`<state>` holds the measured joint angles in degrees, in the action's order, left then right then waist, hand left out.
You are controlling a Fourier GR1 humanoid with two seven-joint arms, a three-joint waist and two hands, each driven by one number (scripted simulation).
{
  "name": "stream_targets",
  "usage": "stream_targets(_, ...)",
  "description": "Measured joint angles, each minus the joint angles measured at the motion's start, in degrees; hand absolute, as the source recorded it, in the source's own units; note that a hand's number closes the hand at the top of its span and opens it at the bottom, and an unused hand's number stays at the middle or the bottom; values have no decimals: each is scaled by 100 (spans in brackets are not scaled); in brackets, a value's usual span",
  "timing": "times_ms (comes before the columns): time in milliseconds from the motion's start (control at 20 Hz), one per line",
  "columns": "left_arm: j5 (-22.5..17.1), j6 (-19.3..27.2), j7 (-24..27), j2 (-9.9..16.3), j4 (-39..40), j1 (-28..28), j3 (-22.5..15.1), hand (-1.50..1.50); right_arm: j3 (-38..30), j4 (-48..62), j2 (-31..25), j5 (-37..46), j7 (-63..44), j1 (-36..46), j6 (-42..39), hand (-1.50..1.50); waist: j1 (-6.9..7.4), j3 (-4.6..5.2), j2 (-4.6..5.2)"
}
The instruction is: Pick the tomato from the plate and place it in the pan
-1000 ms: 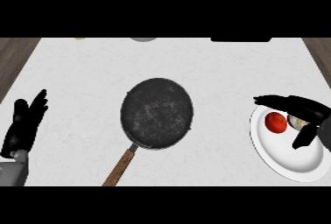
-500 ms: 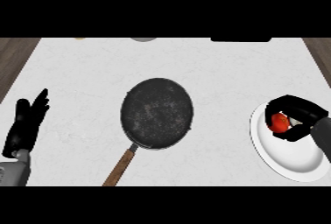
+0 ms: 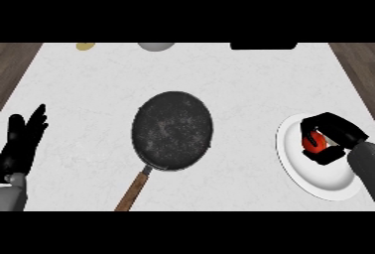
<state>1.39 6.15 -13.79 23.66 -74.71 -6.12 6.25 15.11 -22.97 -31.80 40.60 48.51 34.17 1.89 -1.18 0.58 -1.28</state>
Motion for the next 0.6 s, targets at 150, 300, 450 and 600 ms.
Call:
stream_targets(150,0,47,-4,48,41,121,91,0,-183,-5,31,-74,-978,-202,372,150,-171,67,-117)
stream_targets(300,-9,59,-14,65,47,197,134,0,-307,-275,166,-132,-1758,-326,768,150,-308,68,-160)
stream_targets(450,-1,81,-9,60,63,268,155,0,-421,-810,400,-211,-2224,-368,1287,150,-416,36,-166)
stream_targets(600,-3,101,6,58,60,362,186,0,-463,-1473,730,-311,-2536,-447,1641,150,-470,17,-182)
